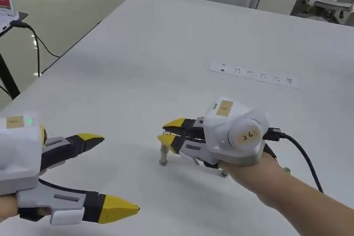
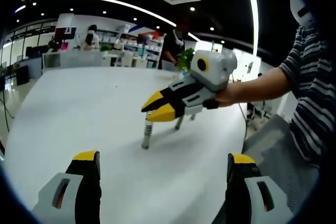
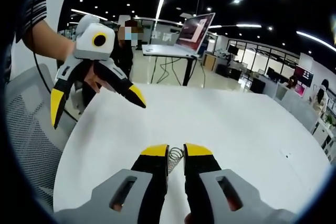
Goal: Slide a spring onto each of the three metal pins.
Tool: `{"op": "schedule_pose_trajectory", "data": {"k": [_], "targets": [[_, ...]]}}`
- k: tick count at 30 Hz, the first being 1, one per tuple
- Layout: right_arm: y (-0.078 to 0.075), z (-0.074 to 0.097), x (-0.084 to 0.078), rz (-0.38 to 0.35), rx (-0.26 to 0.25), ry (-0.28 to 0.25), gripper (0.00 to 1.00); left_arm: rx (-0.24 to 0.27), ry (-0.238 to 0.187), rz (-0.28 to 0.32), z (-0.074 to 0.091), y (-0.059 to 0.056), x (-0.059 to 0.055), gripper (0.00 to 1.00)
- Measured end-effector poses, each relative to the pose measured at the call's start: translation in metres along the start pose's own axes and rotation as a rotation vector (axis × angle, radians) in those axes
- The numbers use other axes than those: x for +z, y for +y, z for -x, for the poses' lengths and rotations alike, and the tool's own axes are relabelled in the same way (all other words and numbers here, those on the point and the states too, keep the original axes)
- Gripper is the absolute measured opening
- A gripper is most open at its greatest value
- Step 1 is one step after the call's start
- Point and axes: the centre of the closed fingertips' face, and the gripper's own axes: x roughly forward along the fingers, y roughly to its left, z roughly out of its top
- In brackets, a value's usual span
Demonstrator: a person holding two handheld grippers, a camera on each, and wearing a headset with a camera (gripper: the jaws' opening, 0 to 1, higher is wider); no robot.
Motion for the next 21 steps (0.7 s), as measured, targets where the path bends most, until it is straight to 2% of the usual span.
{"op": "schedule_pose_trajectory", "data": {"k": [13,18,21], "targets": [[0.013,-0.012,-0.023,0.041,0.028,0.065,0.08,0.002,-0.008,0.000,-0.001,0.000,0.001,0.98],[0.016,-0.013,-0.029,0.030,0.030,0.072,0.08,0.003,-0.006,-0.003,-0.002,0.001,0.001,0.97],[0.016,-0.013,-0.027,0.018,0.028,0.059,0.08,0.002,-0.006,-0.002,-0.003,0.000,0.001,0.97]]}}
